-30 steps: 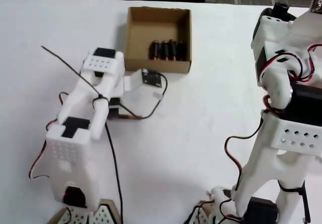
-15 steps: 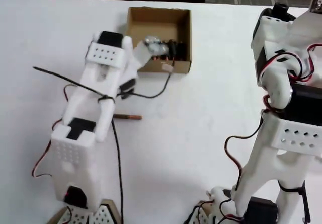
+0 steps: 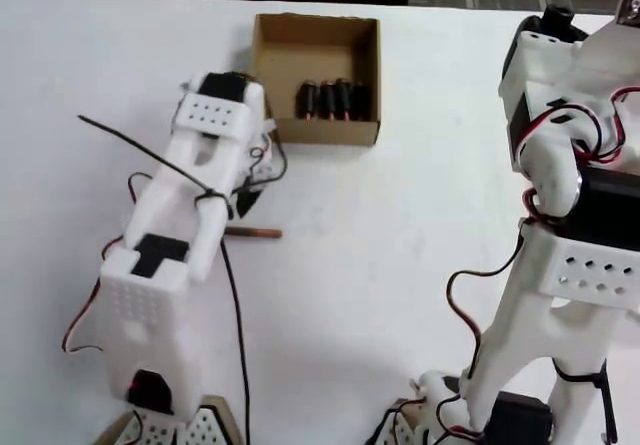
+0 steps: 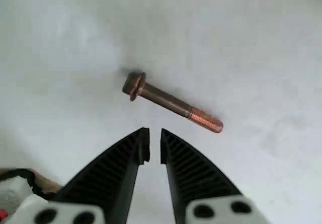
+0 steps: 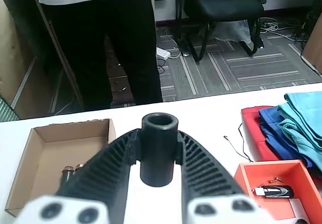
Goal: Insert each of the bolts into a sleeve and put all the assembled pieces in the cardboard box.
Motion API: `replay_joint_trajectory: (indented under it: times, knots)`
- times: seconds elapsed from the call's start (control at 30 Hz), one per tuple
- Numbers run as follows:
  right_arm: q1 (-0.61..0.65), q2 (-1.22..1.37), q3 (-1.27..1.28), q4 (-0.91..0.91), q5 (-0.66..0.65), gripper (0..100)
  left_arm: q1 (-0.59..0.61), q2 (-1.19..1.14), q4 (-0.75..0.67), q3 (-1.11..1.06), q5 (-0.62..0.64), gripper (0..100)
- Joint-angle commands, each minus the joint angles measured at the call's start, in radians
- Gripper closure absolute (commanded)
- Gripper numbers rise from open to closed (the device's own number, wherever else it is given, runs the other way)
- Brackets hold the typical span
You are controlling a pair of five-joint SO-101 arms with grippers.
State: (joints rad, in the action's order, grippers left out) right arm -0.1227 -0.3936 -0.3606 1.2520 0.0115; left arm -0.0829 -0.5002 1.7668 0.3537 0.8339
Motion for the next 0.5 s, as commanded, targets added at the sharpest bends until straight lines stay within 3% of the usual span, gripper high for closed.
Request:
replay_joint_trajectory:
  times: [0.0,0.23,0.47]
  knots:
    - [0.031,-0.012,-0.002,-0.001,0.005,97.8,0.032,0.038,0.012,-0.010,0.095,89]
    - [0.071,-0.010,0.002,0.013,0.003,97.8,0.017,0.037,0.014,-0.018,0.112,85]
    - [0.071,-0.004,0.002,0.013,0.003,97.8,0.086,0.037,0.017,-0.081,0.265,85]
